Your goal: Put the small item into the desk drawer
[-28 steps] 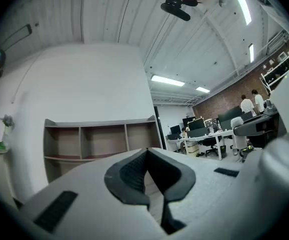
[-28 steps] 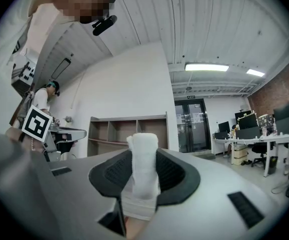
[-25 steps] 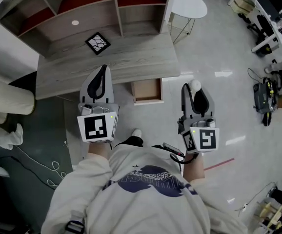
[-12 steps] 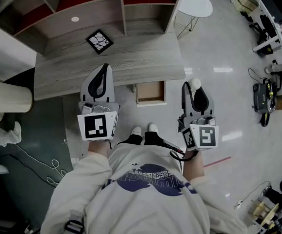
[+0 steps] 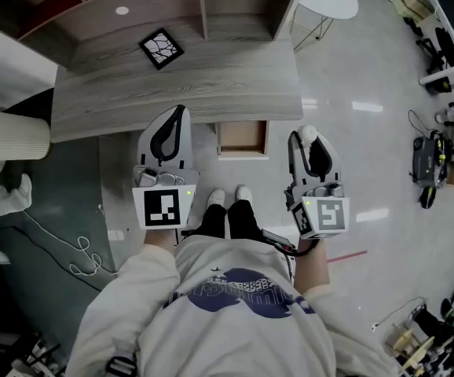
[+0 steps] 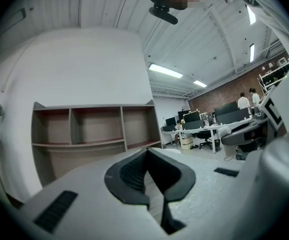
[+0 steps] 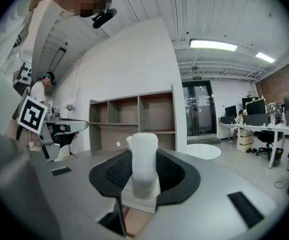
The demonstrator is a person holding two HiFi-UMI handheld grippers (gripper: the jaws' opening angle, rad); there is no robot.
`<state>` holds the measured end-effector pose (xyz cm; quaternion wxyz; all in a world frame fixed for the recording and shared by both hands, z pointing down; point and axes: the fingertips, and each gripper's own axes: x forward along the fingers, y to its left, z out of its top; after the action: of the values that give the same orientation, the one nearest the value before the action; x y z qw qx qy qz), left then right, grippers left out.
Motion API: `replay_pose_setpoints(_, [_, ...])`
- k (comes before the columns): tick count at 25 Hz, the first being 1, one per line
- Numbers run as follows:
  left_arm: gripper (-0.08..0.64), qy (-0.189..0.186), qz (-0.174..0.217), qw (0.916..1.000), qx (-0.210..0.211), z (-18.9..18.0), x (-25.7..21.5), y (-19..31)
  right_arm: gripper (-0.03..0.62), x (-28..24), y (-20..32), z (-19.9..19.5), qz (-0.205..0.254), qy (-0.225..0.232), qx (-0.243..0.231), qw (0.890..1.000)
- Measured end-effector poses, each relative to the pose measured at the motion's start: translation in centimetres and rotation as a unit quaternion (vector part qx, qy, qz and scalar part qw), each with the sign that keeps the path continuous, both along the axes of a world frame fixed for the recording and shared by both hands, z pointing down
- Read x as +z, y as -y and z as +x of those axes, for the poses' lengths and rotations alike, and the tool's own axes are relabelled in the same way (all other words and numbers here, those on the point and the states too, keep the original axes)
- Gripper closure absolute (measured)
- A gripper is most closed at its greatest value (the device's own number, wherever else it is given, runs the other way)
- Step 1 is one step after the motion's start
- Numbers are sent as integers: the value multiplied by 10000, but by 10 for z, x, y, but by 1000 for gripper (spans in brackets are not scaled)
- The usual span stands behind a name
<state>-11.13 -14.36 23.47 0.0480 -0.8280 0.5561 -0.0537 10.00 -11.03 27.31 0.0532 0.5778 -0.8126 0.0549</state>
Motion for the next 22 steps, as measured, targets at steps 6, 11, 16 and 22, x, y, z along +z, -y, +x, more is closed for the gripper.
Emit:
replay_pose_setpoints(6, [552,195,-413,9982,388,26,58,4,462,60,16,2,-503,-384,-356,9974])
replay_pose_setpoints(11, [552,602,-604,9945,605,37,108,9,462,119,32,-7,-788,-584,-737,9924])
replay_pose_setpoints(16, [552,687,-738,9932,584,38,147,15,462,172,41,-21,-981,-930,-1220,9833])
replay_pose_setpoints(22, [552,766,-1035,9908,423,29,199,23,462,247,45,-44,-1396,-1261,-1745,9665])
